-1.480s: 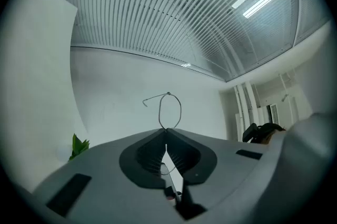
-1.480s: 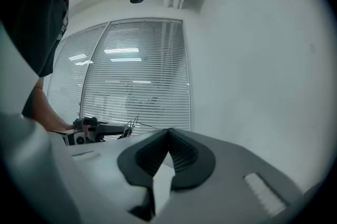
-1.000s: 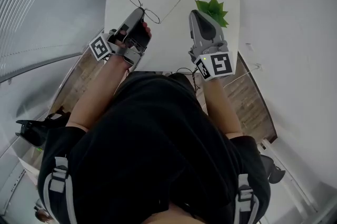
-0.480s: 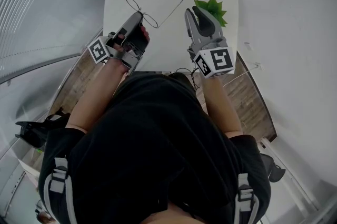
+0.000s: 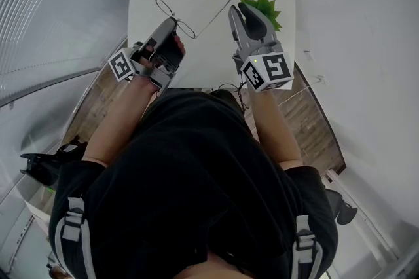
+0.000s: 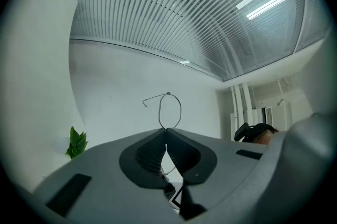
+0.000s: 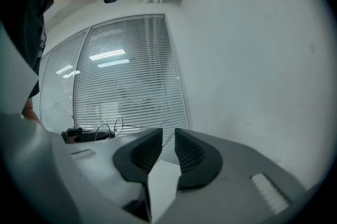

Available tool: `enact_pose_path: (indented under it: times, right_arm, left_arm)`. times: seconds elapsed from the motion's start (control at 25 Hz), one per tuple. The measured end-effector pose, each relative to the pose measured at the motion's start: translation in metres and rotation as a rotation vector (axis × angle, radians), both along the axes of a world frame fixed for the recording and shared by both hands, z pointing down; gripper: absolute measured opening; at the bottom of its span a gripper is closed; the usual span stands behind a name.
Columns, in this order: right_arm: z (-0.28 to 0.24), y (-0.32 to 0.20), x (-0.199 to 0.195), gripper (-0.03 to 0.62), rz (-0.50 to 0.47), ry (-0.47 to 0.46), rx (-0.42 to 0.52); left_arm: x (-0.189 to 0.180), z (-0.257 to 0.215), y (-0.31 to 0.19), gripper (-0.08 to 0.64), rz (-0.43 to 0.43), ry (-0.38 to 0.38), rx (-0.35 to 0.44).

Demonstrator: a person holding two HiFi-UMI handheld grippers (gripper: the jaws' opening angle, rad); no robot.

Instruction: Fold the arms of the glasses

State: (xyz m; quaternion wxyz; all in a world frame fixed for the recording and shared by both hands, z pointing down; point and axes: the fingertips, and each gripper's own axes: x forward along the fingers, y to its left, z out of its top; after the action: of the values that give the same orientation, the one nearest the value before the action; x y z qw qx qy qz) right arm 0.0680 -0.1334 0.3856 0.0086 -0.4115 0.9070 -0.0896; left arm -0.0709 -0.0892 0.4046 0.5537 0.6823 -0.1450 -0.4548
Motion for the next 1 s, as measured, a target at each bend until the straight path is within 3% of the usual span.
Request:
enact_pose_path:
  times: [0.4,0.56,1.0]
  right_arm:
    - [0.005,-0.007,-0.003,0.091,0.001,-0.023,-0.044]
    - [0.005,-0.009,-0.005,0.06,-0.006,-0.024,-0.049]
    - [0.004,-0.011,-0.012,0.052,-0.025,-0.018,-0.046]
  left_arm:
    - [0.007,-0.004,0.003,0.014,0.03,0.013,0.012]
    - [0.009,-0.005,0.003,0.014,0.041,0.015,0.015]
    - [0.012,-0.006,0.004,0.014,0.067,0.023,0.018]
